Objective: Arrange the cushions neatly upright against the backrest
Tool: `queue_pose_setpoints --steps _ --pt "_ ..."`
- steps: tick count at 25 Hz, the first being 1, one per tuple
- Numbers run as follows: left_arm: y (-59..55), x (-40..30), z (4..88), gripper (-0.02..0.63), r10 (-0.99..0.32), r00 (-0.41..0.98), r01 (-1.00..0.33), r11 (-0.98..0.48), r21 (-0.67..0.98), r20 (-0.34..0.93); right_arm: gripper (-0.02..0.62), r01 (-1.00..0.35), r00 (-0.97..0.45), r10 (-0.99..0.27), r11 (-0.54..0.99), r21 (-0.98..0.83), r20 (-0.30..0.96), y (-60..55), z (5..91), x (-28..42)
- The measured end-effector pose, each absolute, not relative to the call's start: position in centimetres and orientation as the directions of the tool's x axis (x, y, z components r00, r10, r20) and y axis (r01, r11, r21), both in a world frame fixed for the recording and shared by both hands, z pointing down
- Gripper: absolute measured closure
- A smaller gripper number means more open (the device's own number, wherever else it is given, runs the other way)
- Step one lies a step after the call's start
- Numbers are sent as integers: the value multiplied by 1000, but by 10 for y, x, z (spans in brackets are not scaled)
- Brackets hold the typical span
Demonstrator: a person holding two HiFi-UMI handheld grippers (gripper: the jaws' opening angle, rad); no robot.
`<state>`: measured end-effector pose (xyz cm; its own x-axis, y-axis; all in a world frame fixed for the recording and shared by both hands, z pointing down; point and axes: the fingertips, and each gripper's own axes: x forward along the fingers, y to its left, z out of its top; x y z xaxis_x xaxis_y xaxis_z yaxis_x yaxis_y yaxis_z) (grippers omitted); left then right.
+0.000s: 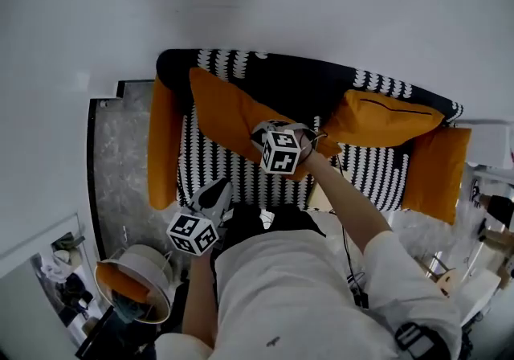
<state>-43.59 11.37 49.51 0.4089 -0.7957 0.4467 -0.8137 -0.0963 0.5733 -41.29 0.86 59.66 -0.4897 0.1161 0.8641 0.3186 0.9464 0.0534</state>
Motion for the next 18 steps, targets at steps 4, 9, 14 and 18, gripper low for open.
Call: queue_pose_setpoints --steps 4,9,14,18 --pt "108 -462 502 554 -781 428 -805 -100 585 455 583 408 -485 104 905 120 868 -1 598 -440" --pt "96 -489 510 554 -765 445 -800 -105 590 466 583 495 -448 108 856 146 887 -20 617 -463" --pt "86 -508 517 554 -754 449 -802 -103 588 480 581 540 -382 74 827 158 921 -42 653 -465" --pt "82 -518 522 554 -747 452 -799 -94 594 488 580 467 -381 43 871 152 923 -66 664 -456"
